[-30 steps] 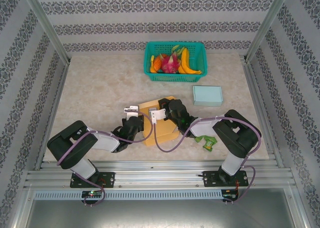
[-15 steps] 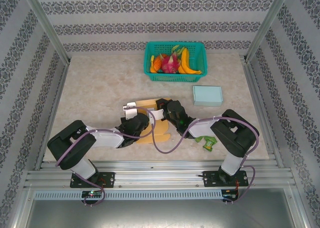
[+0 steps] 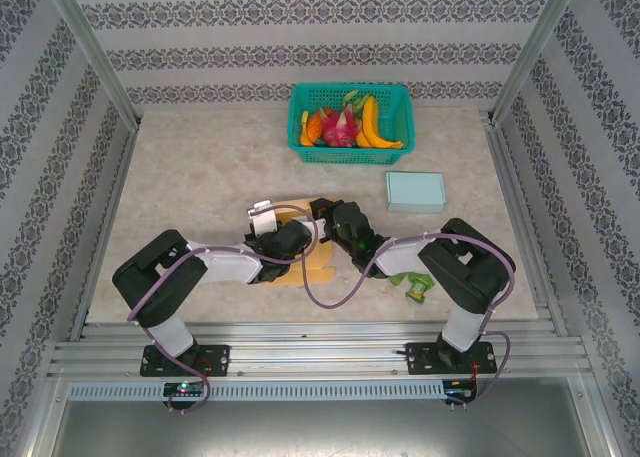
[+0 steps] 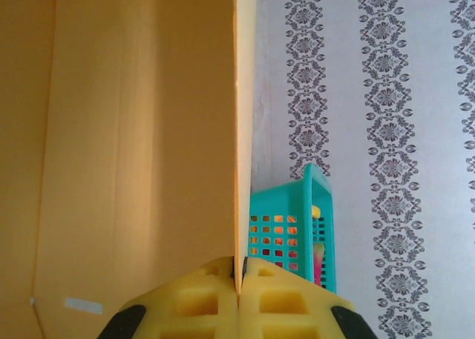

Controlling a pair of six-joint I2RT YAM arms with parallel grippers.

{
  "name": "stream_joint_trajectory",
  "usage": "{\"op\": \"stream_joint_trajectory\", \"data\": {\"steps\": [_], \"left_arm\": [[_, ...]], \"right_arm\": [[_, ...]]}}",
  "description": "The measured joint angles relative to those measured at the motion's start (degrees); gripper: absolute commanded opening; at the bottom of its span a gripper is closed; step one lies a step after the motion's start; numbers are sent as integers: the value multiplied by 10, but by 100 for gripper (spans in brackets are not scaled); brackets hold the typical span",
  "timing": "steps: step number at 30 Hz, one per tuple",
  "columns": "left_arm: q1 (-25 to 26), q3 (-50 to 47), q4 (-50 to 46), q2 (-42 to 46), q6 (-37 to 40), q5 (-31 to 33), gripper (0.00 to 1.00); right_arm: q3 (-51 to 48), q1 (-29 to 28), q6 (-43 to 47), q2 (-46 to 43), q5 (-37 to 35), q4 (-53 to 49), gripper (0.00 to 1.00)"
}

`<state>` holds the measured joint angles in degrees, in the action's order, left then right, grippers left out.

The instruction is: Fold the paper box

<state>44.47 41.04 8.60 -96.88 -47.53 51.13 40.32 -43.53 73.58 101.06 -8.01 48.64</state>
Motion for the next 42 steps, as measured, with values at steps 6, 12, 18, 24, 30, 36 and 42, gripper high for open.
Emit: {"op": "stream_joint_trajectory", "data": {"steps": [6,12,18,24,30,36,42], "left_arm": [[-2,3,6,-3,5,0,24],[-13,-14,38,1,34,-26,31],[-26,-40,58,34,71,-77,41],[-36,-60,61,78,92,-120,53],[-37,-97,88,126,104,-175,57],[-37,-120,103,159,124,-208,55],[-37,-120,121,155,157,-207,53]], "right_arm": [[1,0,-16,0,1,0,0],[1,3,-28,5,-1,5,0],[2,4,-33,10,-3,10,0],[2,7,-42,14,-13,12,0],[3,7,-45,15,-20,11,0],[3,7,-47,15,-28,9,0],[3,6,-47,15,-31,9,0]]}}
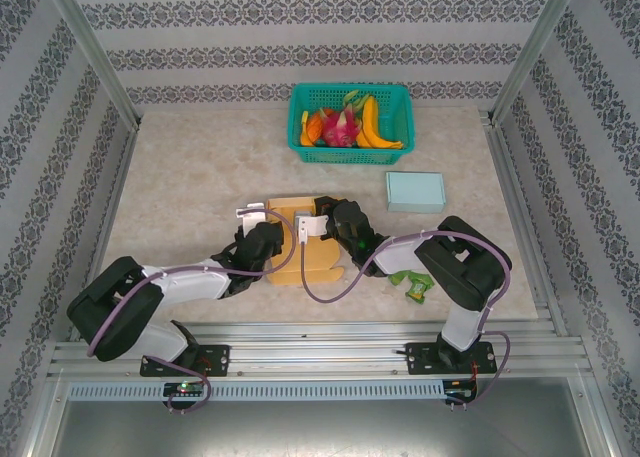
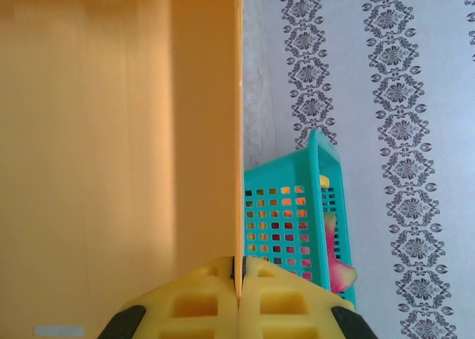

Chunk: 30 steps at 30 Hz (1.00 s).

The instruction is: Fold the paper box

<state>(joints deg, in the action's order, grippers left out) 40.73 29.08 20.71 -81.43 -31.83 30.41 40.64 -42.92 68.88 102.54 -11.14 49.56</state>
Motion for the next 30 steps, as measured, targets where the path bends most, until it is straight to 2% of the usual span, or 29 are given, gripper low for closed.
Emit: {"op": "stream_joint_trajectory", "data": {"steps": [4,9,13,15,21,25,30], "left_arm": [[-4,4,34,-29,30,-2,47],[-7,14,80,-66,69,-2,21],[-9,45,80,-101,81,36,11],[-8,69,59,-120,74,59,10],[-3,106,-28,-128,-12,114,14],[-8,107,-47,-129,-44,116,16],[-20,105,-14,-144,-33,96,18]], "right_arm": [[0,-1,0,0,0,0,0],[-1,-4,0,0,0,0,0],[-2,-3,-2,0,-9,0,0],[-2,-4,-4,0,-15,0,0],[0,-10,-14,1,-10,4,0],[1,-15,-17,2,-4,4,0],[1,-15,-31,2,-1,4,0]]}}
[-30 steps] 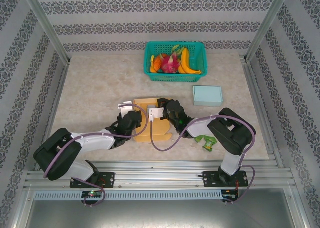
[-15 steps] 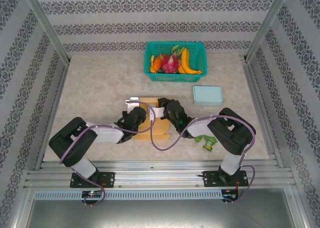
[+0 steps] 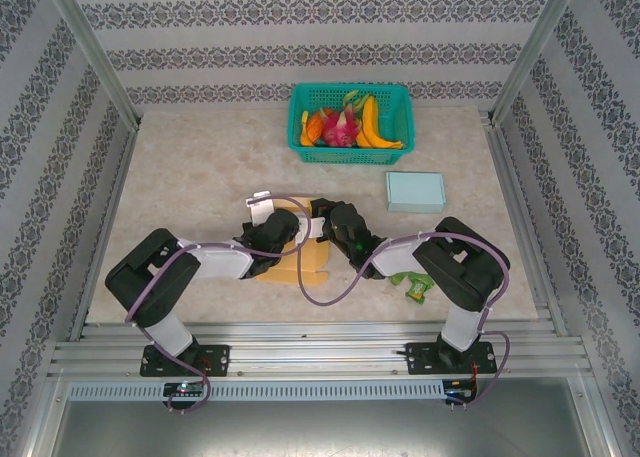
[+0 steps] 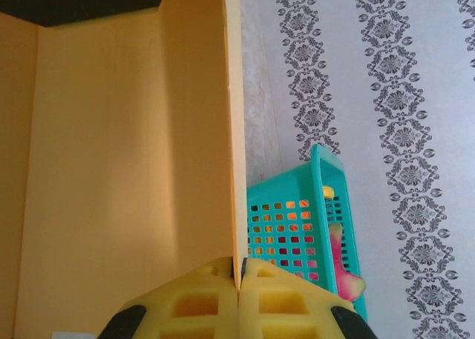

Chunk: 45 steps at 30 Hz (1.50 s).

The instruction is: Fold the paper box

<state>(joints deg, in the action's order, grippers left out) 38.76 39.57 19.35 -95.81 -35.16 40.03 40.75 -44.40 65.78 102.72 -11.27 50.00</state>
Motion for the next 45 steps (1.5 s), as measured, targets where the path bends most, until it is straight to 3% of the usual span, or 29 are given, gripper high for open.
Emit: {"op": "stream_joint_trajectory", "data": {"steps": [11,17,21,26,32,45], "left_arm": [[-26,-39,89,-6,28,-56,40],[-30,-59,99,6,33,-77,41],[-30,-69,108,7,36,-85,34],[-30,-68,127,-11,41,-90,15],[-23,-56,105,-21,43,-80,7],[-26,-66,132,-31,49,-78,0]], "right_arm": [[0,2,-27,0,-1,-1,0],[0,4,-31,0,0,-1,0],[0,4,-31,0,2,-1,0],[0,3,-31,0,3,-2,0],[0,-4,-31,0,3,-2,0],[-8,-4,-108,-27,30,-49,37]]}}
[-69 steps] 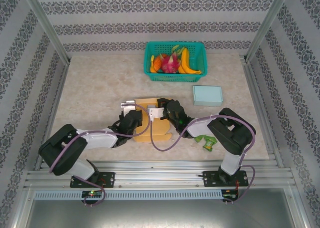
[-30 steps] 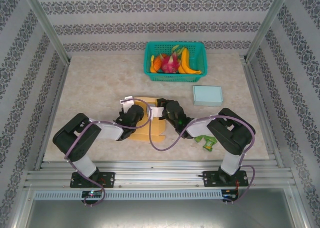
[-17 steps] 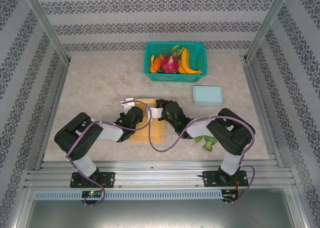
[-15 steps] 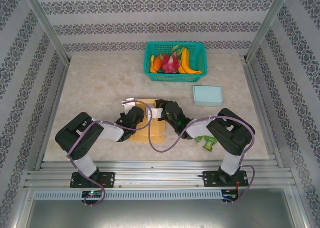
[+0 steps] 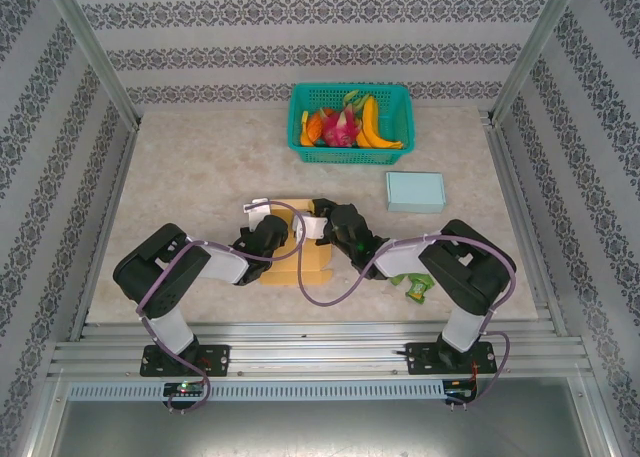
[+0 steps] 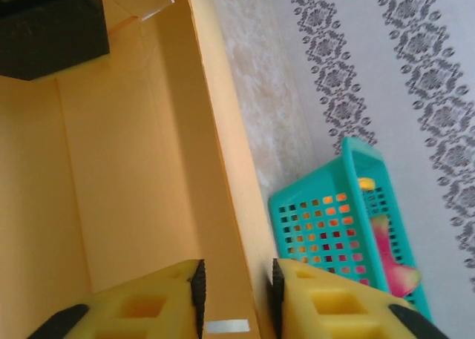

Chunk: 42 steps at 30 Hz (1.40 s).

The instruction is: Fold the paper box

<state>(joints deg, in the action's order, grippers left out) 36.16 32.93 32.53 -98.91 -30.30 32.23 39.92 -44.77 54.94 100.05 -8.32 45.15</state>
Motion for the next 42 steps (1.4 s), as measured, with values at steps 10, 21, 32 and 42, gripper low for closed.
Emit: {"op": "stream_joint_trajectory", "data": {"steps": [10,21,32,42], "left_arm": [[-7,-17,-4,17,-11,5,0],[-9,-62,-53,120,-48,-20,0],[10,-89,-80,187,-62,8,0],[22,-90,-79,183,-62,32,0]], "right_arm": [[-41,0,-106,-114,11,-70,53],[-15,-52,-494,-266,-54,-223,50],[64,-52,-782,-210,-16,-315,53],[96,-44,-838,-161,17,-308,56]]}}
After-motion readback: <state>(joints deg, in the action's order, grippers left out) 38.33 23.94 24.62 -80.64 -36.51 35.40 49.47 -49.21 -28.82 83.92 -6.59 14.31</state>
